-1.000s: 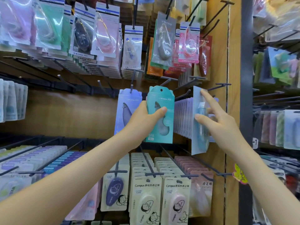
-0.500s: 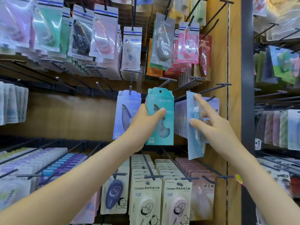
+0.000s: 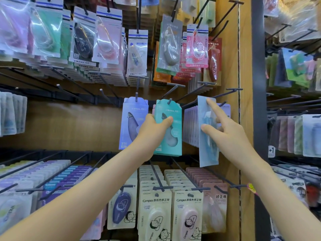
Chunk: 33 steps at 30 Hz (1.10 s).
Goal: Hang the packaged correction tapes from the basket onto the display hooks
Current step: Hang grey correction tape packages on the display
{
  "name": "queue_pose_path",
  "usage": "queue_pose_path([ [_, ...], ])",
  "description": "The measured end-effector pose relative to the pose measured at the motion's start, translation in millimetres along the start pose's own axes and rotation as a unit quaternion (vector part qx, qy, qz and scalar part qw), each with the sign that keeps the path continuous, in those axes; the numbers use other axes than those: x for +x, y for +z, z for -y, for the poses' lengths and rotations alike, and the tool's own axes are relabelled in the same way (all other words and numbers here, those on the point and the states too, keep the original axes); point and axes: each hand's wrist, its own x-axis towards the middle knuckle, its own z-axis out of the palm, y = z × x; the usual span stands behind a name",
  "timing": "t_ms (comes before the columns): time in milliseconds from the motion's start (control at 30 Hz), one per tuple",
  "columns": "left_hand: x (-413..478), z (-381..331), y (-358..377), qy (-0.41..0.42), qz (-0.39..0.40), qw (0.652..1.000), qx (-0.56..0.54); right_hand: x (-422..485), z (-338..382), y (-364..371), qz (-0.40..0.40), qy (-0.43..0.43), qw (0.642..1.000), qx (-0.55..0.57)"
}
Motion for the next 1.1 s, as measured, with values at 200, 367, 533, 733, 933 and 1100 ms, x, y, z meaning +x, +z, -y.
queue_pose_path([
  [200, -3, 16, 17, 0.198, -0.098, 0.959, 0.178, 11, -2, 4, -0.022, 0.008, 0.999, -0.033],
  [367, 5, 22, 19, 0.272, -0.13, 0.893, 0.335, 12, 0, 7, 0.019, 0.013, 0.999, -0.044],
  [533, 19, 30, 21, 0.285, -0.112, 0.86, 0.407, 10, -2, 14, 0.0, 0.006, 1.0, -0.003],
  [733, 27, 39, 17, 0.285, -0.141, 0.813, 0.488, 11, -2, 16, -0.029, -0.023, 0.999, 0.026],
  [933, 19, 30, 22, 0.272, -0.103, 0.84, 0.458, 24, 5, 18, -0.001, -0.014, 1.0, -0.014],
  [1100, 30, 33, 27, 0.241, -0.108, 0.837, 0.48, 26, 8, 17, 0.006, -0.023, 0.999, -0.034],
])
